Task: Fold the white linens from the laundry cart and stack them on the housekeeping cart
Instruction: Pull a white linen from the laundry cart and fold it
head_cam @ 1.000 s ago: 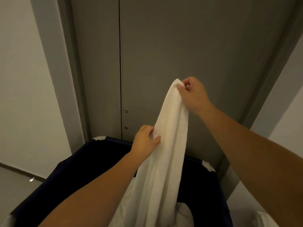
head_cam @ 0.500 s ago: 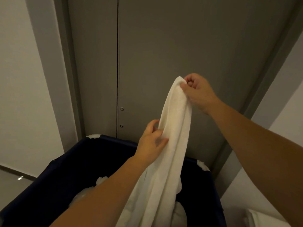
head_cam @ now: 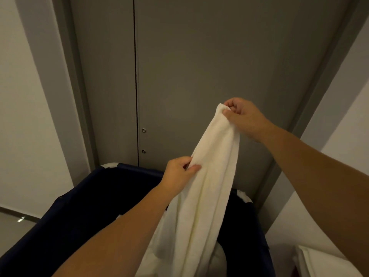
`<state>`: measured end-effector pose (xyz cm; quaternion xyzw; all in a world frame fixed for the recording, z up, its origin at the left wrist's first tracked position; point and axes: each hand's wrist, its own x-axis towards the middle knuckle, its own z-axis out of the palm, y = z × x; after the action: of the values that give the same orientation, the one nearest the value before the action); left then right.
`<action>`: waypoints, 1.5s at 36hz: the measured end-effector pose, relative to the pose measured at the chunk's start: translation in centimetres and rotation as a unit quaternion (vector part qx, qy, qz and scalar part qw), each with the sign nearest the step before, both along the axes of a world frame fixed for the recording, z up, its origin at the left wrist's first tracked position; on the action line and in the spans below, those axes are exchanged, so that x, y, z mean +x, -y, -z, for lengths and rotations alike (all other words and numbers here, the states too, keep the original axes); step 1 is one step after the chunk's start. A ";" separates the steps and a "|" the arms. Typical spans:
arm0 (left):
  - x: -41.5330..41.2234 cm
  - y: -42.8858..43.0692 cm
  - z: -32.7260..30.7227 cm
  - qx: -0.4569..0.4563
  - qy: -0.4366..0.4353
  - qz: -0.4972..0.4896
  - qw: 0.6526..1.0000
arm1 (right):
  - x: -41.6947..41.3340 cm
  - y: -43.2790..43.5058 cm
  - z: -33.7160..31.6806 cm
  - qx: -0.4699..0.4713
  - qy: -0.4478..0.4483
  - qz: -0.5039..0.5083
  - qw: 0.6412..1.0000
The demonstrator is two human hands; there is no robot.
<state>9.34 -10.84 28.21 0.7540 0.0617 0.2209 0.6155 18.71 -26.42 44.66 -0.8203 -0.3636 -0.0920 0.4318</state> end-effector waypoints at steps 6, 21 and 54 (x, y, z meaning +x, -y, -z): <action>-0.7 0.0 0.8 -0.051 -0.056 0.076 0.994 | 0.4 0.7 -0.6 -0.034 0.029 0.019 0.999; -2.3 -1.6 2.4 0.030 -0.147 0.075 0.986 | 1.3 4.2 -5.0 0.099 0.111 0.162 0.976; -3.1 -1.7 -9.0 0.276 0.001 0.067 0.959 | -2.7 -0.5 3.8 -0.242 -0.071 -0.155 0.955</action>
<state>6.19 -9.17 37.22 0.8967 -0.0530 0.1880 0.3972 16.06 -25.88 40.91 -0.8385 -0.4656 0.1253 0.2540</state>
